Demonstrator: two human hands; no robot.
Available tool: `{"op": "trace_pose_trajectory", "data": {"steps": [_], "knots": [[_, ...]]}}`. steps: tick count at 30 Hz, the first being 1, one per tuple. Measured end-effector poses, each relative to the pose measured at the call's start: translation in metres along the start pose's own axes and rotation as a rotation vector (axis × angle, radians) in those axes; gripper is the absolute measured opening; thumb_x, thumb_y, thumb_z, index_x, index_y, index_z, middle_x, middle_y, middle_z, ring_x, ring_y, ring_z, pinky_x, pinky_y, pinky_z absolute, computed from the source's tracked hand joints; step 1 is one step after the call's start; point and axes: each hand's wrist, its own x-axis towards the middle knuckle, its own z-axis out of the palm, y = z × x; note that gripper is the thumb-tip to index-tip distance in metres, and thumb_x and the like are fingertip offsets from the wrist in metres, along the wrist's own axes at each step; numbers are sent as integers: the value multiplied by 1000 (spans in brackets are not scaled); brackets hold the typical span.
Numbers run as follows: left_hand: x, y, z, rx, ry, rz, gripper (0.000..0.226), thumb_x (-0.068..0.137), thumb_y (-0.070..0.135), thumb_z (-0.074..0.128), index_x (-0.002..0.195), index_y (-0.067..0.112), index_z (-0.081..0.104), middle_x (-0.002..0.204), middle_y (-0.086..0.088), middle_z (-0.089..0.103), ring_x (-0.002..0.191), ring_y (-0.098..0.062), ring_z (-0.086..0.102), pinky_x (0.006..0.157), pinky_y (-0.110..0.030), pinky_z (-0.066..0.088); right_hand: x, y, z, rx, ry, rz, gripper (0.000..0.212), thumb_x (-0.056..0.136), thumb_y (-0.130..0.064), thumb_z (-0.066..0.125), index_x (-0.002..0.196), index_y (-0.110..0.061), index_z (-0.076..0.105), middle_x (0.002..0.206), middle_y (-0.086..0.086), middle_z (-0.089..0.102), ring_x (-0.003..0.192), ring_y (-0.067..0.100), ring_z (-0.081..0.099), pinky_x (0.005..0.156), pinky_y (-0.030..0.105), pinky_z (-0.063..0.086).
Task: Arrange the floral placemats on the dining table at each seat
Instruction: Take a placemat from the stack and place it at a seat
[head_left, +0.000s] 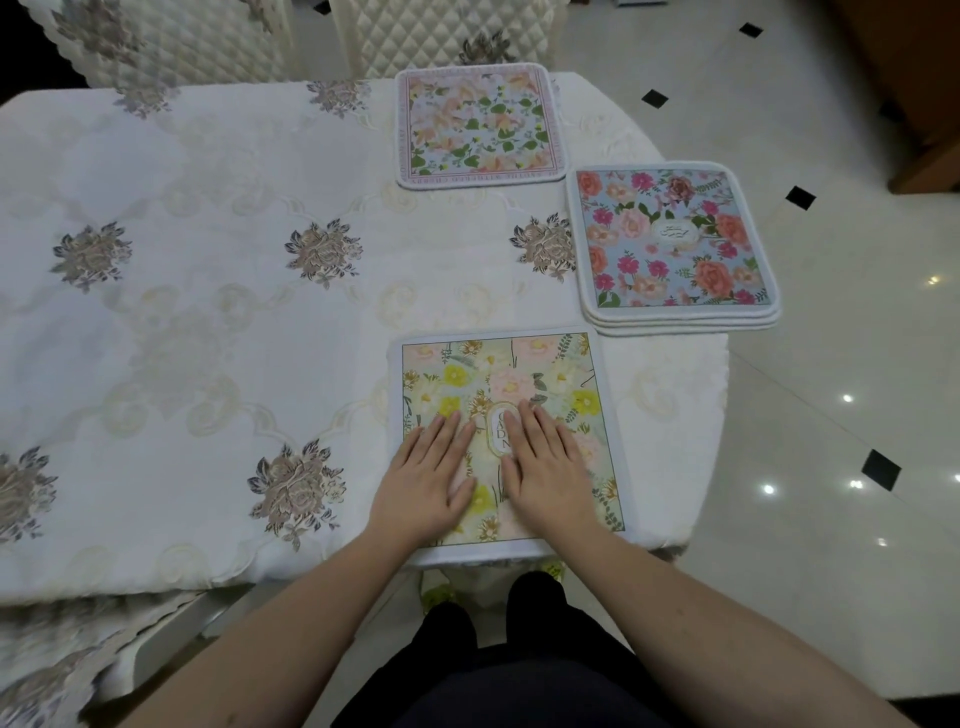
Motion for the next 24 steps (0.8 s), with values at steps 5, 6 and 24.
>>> {"op": "trace_pose_trajectory", "data": {"steps": [5,6,24], "knots": [[-11,-7,-1,-5,-8,-22,71,99,55,32,159,21,19,167,-2,15,154,-17,12,124,-39,10,-9,11,-2,-7,-25,38,64,100,-47,29,158,-26,11,164,-4,8,151,14,5,122,39,7],[-13,-9,0,-12,-7,-27,71,99,56,33,159,21,20,167,-2,15,154,-17,12,124,-38,10,-9,12,-2,-16,-27,48,64,100,-48,28,158,-26,9,164,-4,8,151,14,6,122,39,7],[-57,-41,-2,21,-68,24,75,99,66,12,160,25,-2,167,5,-4,154,-10,-6,123,-34,-3,-54,77,-22,-8,-20,208,68,96,-49,13,157,-19,16,164,-4,12,151,12,7,121,29,-5]]}}
